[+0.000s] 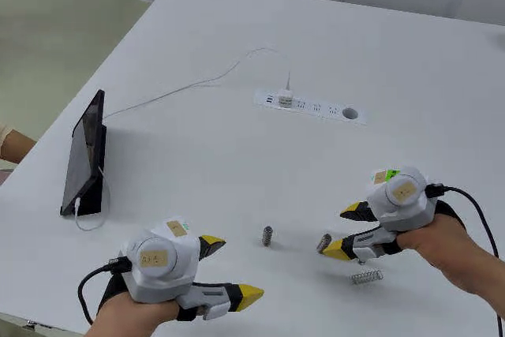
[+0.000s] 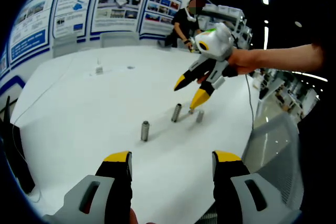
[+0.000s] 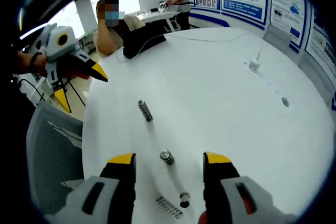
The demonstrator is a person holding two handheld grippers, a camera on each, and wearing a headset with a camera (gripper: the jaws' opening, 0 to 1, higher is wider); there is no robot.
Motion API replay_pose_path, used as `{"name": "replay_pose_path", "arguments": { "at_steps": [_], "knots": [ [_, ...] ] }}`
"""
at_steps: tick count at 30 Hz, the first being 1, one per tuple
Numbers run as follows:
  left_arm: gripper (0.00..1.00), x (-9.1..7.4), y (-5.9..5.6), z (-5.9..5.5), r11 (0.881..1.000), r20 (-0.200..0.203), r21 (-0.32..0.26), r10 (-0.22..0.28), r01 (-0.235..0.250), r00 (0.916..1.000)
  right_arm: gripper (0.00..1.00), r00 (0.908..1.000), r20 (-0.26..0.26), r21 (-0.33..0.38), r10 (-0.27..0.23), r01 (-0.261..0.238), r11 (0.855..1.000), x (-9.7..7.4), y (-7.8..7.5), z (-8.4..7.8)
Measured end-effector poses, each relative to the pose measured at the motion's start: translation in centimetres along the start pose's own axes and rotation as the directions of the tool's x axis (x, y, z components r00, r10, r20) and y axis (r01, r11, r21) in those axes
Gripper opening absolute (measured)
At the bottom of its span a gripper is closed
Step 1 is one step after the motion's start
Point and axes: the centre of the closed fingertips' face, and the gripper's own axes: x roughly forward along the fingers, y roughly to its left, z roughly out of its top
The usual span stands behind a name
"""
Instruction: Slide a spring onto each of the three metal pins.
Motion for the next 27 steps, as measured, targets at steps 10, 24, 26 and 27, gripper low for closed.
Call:
{"name": "replay_pose_path", "arguments": {
  "at_steps": [10,24,26,27],
  "knots": [
    [0.63,-0.1,-0.5,0.3,1.0,0.011,0.0,0.001,-0.001,0.9999,0.55,0.9941,0.093,0.119,-0.055,0.044,0.992,-2.4,-0.2,-1.0],
    [0.64,0.6,-1.1,0.6,1.0,0.011,0.005,-0.009,0.009,0.9999,0.64,0.9864,0.139,0.219,-0.088,0.056,0.974,-4.3,1.3,-3.3],
    [0.64,0.7,-1.1,0.6,1.0,0.012,0.005,-0.011,0.011,0.9999,0.64,0.9858,0.139,0.228,-0.094,0.061,0.972,-4.5,1.5,-3.8],
    [0.64,0.8,-1.1,0.6,1.0,0.011,0.005,-0.012,0.012,0.9999,0.65,0.9855,0.137,0.233,-0.1,0.066,0.97,-4.6,1.7,-4.0]
  ]
}}
